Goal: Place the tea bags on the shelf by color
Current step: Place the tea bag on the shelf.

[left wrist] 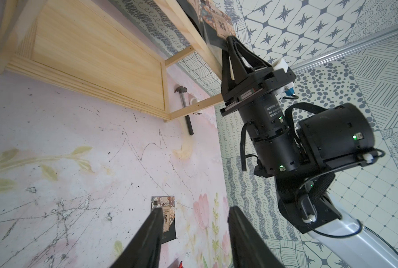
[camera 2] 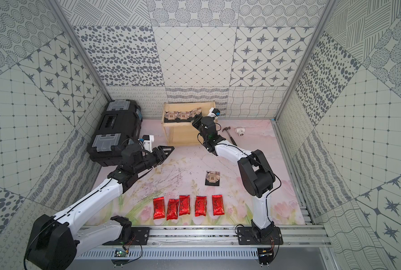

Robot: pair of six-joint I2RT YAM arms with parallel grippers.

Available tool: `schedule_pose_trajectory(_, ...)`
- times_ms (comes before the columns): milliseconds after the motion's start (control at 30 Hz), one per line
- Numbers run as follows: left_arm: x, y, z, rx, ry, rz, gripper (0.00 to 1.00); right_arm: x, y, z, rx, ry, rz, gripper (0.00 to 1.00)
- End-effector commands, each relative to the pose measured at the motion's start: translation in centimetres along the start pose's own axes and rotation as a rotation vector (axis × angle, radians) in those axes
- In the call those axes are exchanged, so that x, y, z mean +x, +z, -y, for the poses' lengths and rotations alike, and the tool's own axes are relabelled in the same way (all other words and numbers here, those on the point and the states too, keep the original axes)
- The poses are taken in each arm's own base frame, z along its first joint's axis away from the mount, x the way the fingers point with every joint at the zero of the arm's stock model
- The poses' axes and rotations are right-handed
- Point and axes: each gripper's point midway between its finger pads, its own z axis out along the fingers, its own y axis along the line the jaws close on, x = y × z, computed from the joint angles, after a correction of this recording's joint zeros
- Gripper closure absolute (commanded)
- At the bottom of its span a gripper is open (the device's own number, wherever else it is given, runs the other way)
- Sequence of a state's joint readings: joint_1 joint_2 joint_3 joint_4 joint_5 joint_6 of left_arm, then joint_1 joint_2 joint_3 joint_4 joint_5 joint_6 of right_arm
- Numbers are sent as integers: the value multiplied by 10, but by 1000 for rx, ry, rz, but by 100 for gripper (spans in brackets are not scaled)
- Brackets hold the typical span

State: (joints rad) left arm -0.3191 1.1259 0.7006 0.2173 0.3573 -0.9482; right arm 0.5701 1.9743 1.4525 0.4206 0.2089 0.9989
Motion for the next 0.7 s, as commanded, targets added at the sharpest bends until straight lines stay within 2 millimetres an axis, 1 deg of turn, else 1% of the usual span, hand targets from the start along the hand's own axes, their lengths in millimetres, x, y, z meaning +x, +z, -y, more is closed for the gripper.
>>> schedule_pose_trajectory(0, -6, -2, 7, 35, 28, 19, 49, 3, 6, 3, 5, -10, -7, 80)
schedule_pose_trajectory(133, -6, -3, 7, 36, 24, 20, 49, 1, 3, 5, 25, -7, -4, 72)
schedule_pose_trajectory(233, -8, -3, 7, 39, 19, 23, 49, 0, -2, 8, 82, -19, -8, 60)
schedule_pose_trajectory(300, -9, -2, 8, 46, 17, 25, 49, -2, -5, 10, 119, -29, -10, 56)
schedule_pose_trajectory(500, -11, -5, 15, 66, 16, 31, 49, -4, -7, 10, 181, -47, -44, 48)
schedule_pose_trajectory(667, -12, -5, 18, 72, 17, 25, 49, -4, -13, 10, 224, -34, -72, 42)
